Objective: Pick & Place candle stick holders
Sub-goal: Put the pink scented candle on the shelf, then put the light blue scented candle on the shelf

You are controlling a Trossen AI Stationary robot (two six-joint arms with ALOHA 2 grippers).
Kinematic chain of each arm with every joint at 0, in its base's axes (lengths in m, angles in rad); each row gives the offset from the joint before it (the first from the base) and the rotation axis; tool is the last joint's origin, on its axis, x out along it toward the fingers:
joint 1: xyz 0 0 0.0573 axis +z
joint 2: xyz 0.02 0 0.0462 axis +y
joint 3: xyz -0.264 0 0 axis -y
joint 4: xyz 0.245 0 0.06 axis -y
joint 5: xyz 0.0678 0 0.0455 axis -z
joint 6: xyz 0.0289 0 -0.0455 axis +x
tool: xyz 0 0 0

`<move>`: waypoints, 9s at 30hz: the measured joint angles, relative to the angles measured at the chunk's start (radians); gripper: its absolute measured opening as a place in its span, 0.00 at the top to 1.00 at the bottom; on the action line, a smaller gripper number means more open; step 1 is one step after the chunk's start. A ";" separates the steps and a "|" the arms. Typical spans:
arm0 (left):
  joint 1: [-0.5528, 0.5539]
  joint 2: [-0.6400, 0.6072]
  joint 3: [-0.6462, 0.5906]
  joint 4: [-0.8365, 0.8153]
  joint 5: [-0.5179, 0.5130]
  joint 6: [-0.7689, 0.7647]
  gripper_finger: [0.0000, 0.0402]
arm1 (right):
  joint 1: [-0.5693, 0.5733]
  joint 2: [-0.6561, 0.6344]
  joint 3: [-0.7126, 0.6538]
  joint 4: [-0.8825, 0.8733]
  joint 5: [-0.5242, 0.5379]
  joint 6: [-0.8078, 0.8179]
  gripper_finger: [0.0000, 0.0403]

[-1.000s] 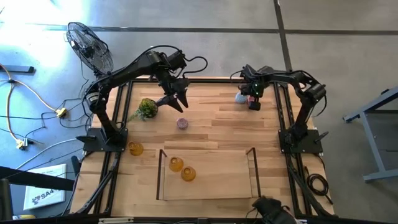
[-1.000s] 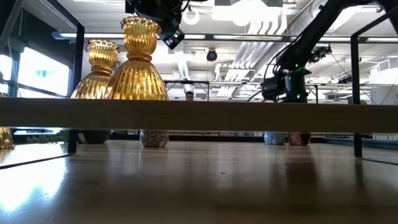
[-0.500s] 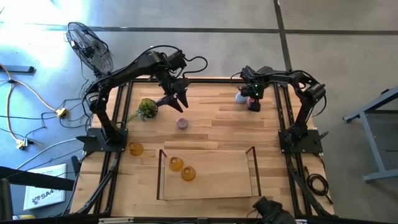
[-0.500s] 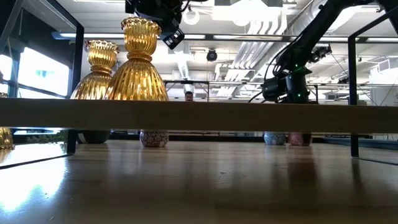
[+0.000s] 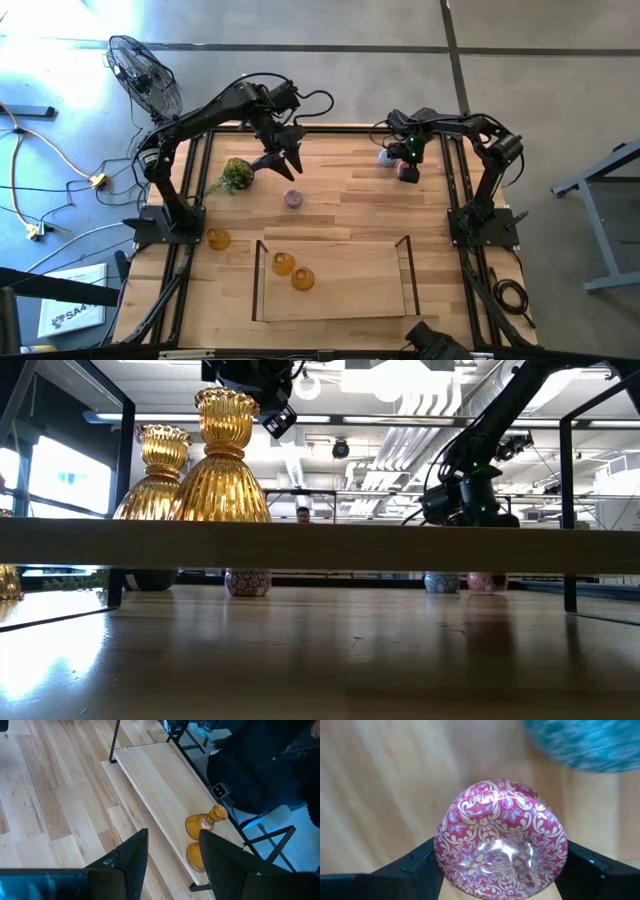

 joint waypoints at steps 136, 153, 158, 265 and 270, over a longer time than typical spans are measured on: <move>-0.125 -0.123 0.000 -0.109 0.114 0.008 0.57 | 1.368 -0.042 0.524 -0.048 0.316 0.756 0.21; -0.124 -0.123 0.000 -0.140 0.025 -0.020 0.57 | 0.948 -0.105 1.053 -0.507 0.424 0.802 0.21; -0.124 -0.123 0.000 -0.144 -0.062 -0.102 0.57 | 0.873 -0.125 1.026 -0.496 0.350 0.758 0.21; -0.125 -0.123 -0.031 -0.176 -0.188 -0.117 0.57 | 0.332 0.269 1.033 -0.549 0.332 0.951 0.07; -0.124 -0.123 -0.112 -0.185 -0.172 -0.076 0.57 | 0.330 0.264 1.033 -0.550 0.206 0.917 0.07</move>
